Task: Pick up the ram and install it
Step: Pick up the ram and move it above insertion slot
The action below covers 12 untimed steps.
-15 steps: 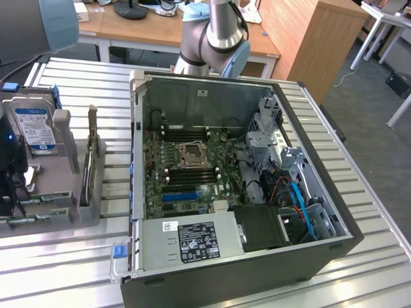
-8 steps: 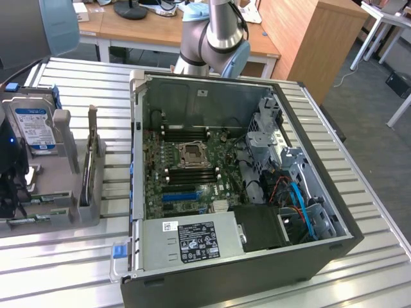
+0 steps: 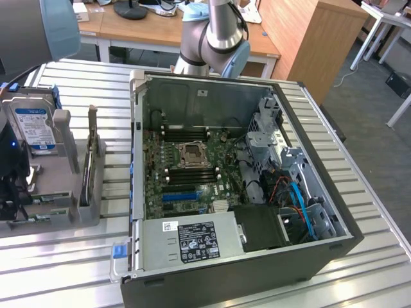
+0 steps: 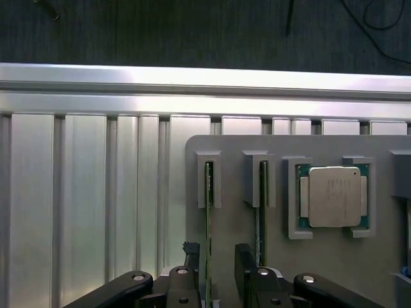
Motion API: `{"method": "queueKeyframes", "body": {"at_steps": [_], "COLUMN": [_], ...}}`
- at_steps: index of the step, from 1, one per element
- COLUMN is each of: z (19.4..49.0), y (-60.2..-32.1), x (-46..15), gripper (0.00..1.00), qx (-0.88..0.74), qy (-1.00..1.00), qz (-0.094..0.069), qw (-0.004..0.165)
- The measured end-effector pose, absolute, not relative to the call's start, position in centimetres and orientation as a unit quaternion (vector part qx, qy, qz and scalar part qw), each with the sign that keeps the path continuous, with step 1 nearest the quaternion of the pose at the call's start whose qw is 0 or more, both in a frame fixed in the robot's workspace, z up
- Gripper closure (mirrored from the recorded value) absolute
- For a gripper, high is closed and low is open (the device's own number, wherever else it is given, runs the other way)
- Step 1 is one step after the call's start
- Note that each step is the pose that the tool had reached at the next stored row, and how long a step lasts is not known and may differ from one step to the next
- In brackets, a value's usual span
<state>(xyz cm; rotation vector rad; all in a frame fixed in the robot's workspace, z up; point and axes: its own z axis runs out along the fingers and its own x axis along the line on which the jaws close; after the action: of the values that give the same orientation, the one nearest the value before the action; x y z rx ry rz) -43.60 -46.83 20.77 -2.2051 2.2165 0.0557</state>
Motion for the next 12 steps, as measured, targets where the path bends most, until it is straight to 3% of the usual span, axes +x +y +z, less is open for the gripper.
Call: {"method": "queueKeyframes", "body": {"at_steps": [12], "z": [20.35], "y": [-47.28], "x": [-43.6], "gripper": [0.64], "qx": [-0.705], "qy": [0.709], "qz": [0.018], "qw": [0.008]}}
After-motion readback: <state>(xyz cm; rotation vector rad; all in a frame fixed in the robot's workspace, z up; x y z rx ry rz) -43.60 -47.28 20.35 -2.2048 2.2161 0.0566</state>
